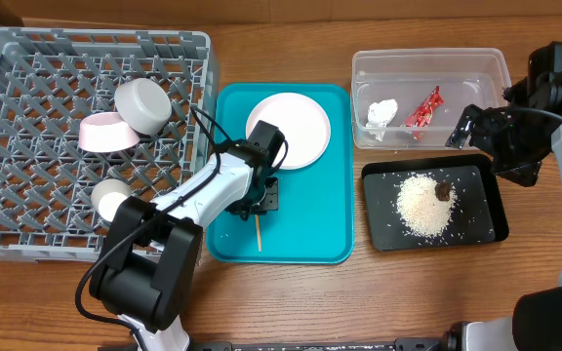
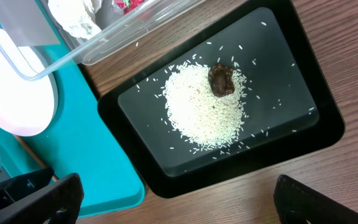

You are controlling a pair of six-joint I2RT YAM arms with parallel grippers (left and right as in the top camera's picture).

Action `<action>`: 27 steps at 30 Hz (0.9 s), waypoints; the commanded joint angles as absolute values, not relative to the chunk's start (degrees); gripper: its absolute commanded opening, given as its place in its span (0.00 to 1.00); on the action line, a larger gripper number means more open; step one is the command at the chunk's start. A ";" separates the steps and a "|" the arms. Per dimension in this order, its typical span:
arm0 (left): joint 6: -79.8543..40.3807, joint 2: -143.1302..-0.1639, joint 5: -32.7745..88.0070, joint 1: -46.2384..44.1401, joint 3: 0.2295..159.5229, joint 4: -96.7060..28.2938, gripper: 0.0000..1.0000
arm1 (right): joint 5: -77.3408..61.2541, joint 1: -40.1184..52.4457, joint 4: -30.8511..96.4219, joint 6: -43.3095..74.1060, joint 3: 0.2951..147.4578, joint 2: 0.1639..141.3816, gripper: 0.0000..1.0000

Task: Sort waste into correct bins and load items into the dishwasher
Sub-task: 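Carry the second chopstick to the dish rack and release it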

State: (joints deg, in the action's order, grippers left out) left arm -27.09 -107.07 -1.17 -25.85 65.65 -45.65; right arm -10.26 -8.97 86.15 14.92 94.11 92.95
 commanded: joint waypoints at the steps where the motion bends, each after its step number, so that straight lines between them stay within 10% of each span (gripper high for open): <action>1: -27.46 -108.64 -2.09 -25.89 64.99 -45.80 0.04 | -10.09 -9.08 86.06 14.76 94.24 92.01 1.00; 27: -15.59 -96.73 -17.21 -12.51 86.63 -67.51 0.04 | -10.09 -9.08 86.04 14.74 94.24 92.01 1.00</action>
